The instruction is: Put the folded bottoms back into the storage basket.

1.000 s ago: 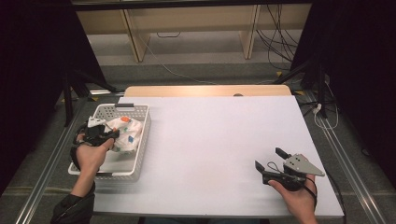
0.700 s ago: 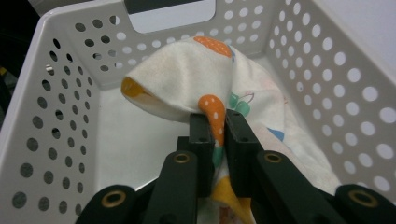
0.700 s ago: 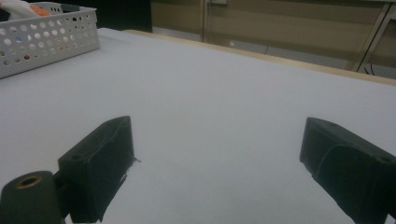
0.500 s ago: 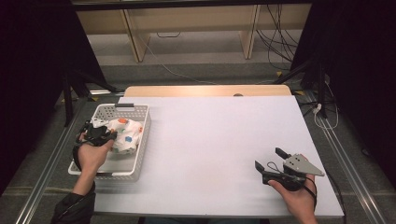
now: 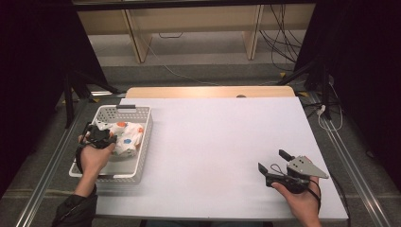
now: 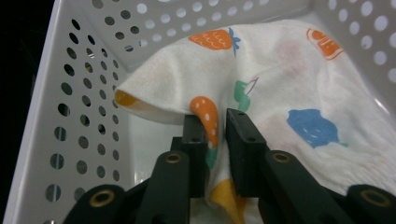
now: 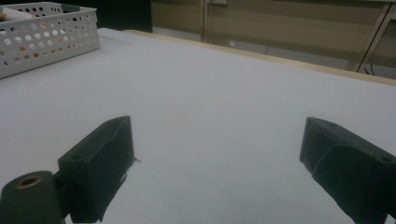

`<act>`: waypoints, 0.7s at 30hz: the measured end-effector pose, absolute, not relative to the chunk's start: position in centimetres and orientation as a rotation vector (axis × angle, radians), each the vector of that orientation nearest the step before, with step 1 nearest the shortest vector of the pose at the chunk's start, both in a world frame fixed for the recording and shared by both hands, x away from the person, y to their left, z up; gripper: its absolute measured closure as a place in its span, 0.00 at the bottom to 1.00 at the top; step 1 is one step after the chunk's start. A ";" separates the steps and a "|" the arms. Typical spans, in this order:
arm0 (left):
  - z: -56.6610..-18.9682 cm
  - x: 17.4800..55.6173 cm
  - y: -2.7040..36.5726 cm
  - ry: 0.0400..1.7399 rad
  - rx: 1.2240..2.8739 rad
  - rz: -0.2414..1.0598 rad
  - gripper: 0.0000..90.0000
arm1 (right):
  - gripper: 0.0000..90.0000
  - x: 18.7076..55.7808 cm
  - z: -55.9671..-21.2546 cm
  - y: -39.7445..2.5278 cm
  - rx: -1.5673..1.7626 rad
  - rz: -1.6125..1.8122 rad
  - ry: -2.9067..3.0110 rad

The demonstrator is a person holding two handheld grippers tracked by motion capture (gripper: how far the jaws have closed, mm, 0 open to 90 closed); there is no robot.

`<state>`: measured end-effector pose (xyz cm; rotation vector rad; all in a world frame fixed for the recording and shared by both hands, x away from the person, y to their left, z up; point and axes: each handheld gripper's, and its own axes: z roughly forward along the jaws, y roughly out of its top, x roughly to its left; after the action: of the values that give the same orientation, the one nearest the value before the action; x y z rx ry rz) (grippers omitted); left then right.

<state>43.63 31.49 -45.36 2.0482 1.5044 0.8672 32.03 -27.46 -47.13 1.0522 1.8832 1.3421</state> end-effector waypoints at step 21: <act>-45.4 47.0 27.4 1.475 2.028 0.690 0.88 | 0.12 32.1 -47.0 -27.4 1.058 1.340 1.878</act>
<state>47.05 27.40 -45.36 2.0279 1.4745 0.6904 32.13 -27.42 -47.03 1.0579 1.8780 1.3396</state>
